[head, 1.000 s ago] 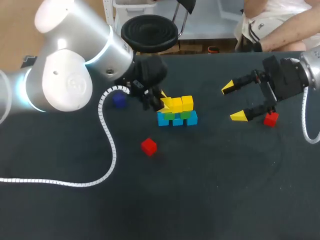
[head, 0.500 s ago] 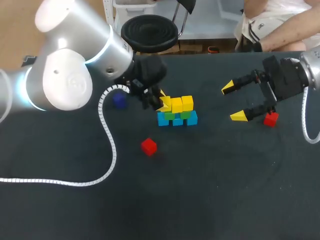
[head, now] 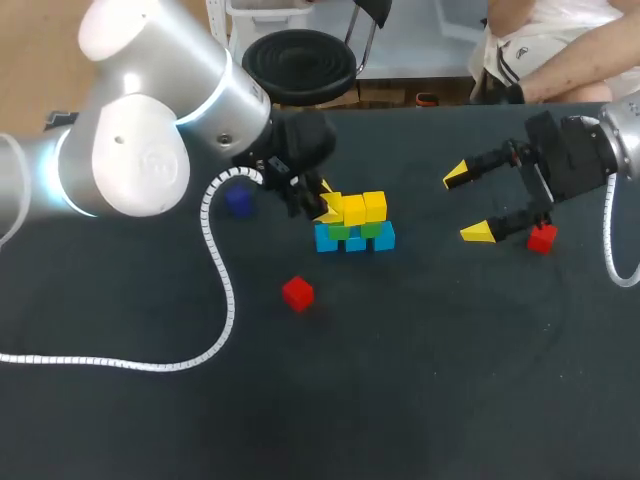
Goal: Place the blue cubes, place green cubes on the blue cubes, place the yellow cubes on the green cubes, then place the red cubes on the yellow cubes, and place purple cube on the red cubes.
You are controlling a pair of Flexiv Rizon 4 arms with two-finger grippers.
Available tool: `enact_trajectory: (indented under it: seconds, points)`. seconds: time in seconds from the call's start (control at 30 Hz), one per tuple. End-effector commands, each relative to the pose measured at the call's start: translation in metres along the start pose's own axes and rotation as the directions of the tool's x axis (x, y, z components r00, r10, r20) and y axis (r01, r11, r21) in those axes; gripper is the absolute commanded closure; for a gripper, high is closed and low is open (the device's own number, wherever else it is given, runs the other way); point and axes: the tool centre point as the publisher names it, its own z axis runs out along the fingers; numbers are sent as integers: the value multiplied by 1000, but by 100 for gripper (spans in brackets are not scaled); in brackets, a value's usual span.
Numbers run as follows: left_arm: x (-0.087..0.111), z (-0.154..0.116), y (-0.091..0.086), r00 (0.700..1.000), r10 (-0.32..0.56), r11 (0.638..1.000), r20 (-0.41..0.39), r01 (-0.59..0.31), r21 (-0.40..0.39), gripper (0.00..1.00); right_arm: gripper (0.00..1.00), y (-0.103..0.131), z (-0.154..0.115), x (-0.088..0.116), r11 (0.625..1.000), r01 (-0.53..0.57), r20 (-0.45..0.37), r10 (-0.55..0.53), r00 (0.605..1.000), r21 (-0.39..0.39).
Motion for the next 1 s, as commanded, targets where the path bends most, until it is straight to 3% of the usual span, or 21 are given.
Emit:
enact_trajectory:
  seconds: [0.03, 1.0]
  points:
    - [0, 1, 2, 1000, -4, 1000, -9, 4, 1, 100, 0, 0, 0, 0, 1000, 1, 0, -1, 1000, 1]
    - [2, 4, 7, 1000, -12, 1000, -16, 12, 1, 100, 0, 0, 0, 0, 1000, 1, 0, -1, 1000, 1]
